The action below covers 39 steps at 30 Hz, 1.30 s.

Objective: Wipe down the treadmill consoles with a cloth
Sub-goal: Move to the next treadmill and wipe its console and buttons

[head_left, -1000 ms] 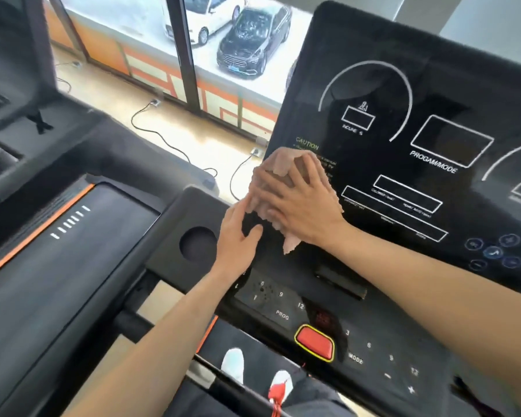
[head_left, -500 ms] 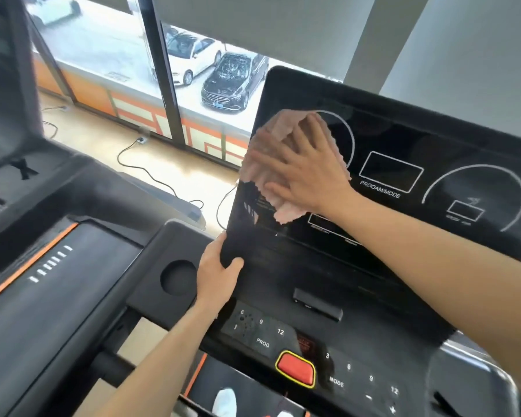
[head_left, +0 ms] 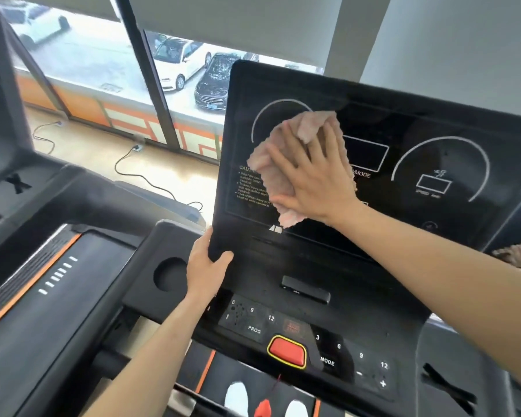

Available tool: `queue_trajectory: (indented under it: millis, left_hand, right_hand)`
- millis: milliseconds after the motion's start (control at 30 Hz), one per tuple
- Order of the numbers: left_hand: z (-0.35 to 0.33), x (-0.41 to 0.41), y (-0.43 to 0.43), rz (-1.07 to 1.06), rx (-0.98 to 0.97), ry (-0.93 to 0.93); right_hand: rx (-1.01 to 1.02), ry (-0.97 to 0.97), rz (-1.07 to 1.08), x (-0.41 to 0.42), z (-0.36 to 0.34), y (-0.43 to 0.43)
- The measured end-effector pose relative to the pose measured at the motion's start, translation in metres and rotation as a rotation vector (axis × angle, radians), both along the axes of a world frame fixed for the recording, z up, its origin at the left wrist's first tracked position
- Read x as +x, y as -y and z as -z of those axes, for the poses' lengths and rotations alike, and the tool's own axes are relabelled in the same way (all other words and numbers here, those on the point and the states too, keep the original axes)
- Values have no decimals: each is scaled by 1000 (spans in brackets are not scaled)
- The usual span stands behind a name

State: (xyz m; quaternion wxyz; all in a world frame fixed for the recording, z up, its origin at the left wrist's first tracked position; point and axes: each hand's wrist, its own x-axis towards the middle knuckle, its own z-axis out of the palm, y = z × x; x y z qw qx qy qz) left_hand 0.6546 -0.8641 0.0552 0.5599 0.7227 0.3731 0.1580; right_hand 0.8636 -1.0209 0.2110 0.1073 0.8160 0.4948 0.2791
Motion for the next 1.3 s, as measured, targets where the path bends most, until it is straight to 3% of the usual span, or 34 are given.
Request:
queue_trajectory:
  millis: [233,433,900,1000,1300]
  left_hand:
    - [0,4,5,-32,9,-11]
    - [2,4,4,-31,27,-20]
    - [-13,4,14,-25,73,-63]
    - [-16,3,16,-22,86,-79]
    - [-23,13,38,7,236,-178]
  right_hand:
    - [-148,-63,-69,-36,69,34]
    - [-165,-74,-70,-30,59,39]
    - [212,-9,106,32,-46,58]
    - [229,18,131,23,-27,63]
    - [-27,-65,-31,-36,88,93]
